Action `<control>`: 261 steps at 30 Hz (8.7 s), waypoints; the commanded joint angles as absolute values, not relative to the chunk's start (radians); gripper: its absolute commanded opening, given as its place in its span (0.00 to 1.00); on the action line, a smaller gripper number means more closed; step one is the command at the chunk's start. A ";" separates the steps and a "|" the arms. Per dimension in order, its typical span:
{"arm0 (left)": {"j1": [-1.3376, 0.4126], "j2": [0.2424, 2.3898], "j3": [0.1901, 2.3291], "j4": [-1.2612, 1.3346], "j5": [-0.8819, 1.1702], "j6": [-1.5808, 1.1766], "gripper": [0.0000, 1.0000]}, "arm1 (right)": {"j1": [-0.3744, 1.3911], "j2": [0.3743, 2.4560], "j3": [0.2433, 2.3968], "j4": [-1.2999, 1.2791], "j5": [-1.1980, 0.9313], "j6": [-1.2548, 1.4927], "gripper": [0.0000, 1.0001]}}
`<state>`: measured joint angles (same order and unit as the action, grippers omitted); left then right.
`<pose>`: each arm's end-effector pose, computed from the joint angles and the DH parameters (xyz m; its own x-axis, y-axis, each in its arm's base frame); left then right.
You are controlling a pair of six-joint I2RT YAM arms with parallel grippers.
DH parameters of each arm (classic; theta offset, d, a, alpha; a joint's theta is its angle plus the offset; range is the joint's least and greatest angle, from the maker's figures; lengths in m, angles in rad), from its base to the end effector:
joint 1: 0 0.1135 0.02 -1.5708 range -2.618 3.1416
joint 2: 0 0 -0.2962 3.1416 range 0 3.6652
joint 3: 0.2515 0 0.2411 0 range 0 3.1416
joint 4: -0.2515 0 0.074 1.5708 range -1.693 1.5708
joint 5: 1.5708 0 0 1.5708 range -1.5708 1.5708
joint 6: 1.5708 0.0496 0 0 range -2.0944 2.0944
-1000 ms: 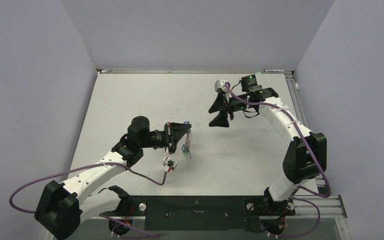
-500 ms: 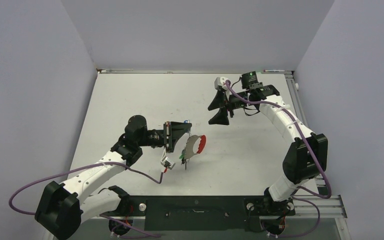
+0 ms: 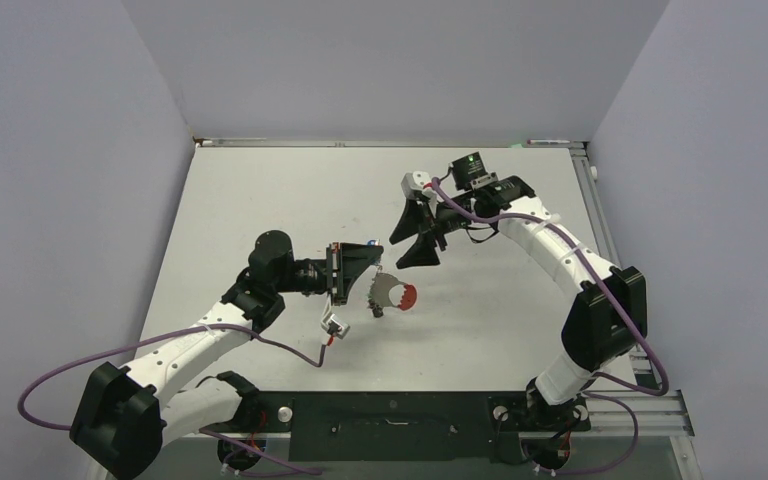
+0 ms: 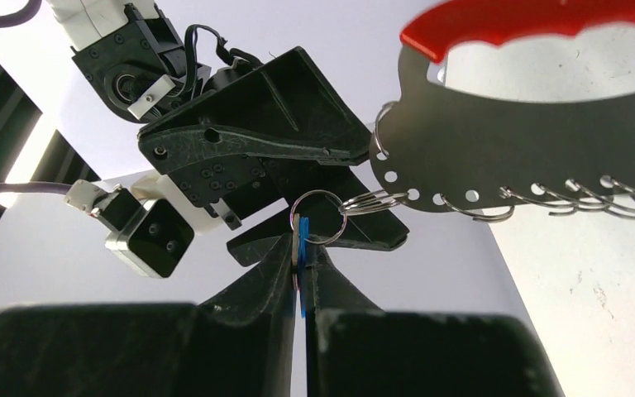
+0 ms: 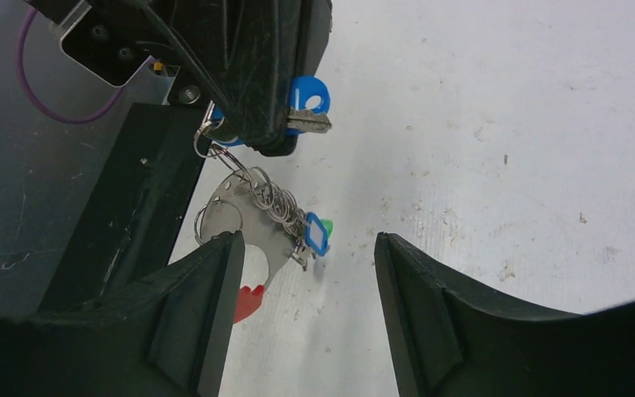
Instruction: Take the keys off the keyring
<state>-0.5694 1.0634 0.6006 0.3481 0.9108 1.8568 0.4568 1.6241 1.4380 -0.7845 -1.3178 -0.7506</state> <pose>0.1604 -0.1492 0.3099 0.9784 0.0721 0.1935 -0.1873 -0.0855 0.9786 0.2707 0.1865 0.3537 -0.1316 -0.2549 -0.9580 -0.9448 -0.2604 0.1990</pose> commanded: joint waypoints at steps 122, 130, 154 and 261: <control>-0.459 0.911 0.444 0.516 1.133 1.712 0.00 | 0.658 1.246 0.931 0.223 -1.120 -0.304 0.69; -0.459 0.884 0.434 0.508 1.165 1.714 0.00 | 0.670 1.283 0.882 0.284 -1.198 -0.268 0.56; -0.460 0.848 0.439 0.457 1.221 1.743 0.00 | 0.745 1.348 0.795 0.652 -1.286 0.000 0.47; -0.383 0.769 0.373 0.396 1.050 1.647 0.00 | 0.757 1.334 0.695 0.903 -1.179 0.323 0.05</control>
